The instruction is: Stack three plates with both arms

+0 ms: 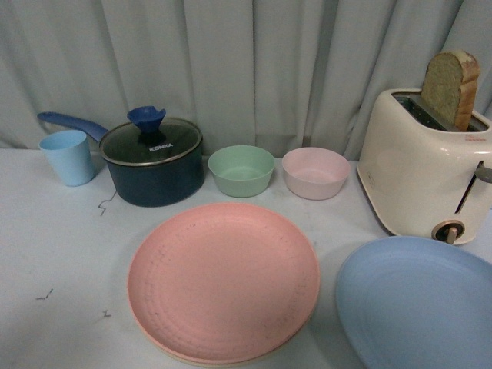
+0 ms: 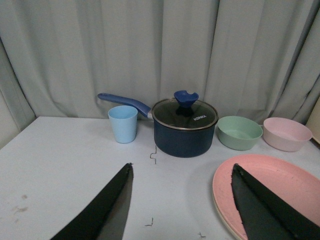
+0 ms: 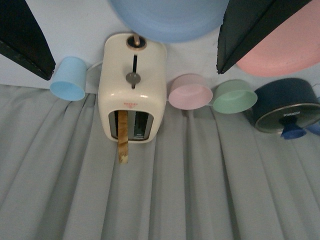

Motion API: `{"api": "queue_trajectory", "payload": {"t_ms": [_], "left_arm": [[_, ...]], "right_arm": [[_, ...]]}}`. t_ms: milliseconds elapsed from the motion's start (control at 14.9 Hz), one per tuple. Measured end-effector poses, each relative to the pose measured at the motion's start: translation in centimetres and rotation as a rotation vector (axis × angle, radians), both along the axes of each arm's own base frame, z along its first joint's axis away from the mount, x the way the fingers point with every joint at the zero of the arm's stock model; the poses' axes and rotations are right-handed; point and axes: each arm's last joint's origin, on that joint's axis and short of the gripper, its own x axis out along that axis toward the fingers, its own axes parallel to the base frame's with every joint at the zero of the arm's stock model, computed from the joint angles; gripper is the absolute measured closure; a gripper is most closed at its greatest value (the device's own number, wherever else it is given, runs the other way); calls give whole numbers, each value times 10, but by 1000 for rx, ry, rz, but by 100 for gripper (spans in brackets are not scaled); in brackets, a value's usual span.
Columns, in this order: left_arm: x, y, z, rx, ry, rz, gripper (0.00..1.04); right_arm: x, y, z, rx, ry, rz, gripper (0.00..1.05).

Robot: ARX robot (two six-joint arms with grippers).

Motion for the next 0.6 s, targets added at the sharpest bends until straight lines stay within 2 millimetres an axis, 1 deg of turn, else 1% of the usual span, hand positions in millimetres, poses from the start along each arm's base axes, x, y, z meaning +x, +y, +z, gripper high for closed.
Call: {"api": "queue_trajectory", "payload": {"t_ms": [67,134,202,269,336,403,470,605], "left_arm": [[0,0,0,0,0,0,29],[0,0,0,0,0,0,15],[0,0,0,1,0,0,5],[0,0,0,1,0,0,7],[0,0,0,1,0,0,7],[0,0,0,1,0,0,7],[0,0,0,1,0,0,7],[0,0,0,1,0,0,7]], "right_arm": [[41,-8,10,14,6,-89,6],[80,-17,6,54,116,-174,6],[109,-20,-14,77,269,-222,6],[130,-19,-46,92,448,-242,6],[139,-17,-72,86,573,-261,6],[142,-13,-99,75,702,-271,6],[142,-10,-111,69,761,-276,6],[147,-8,-121,81,797,-285,6]]}}
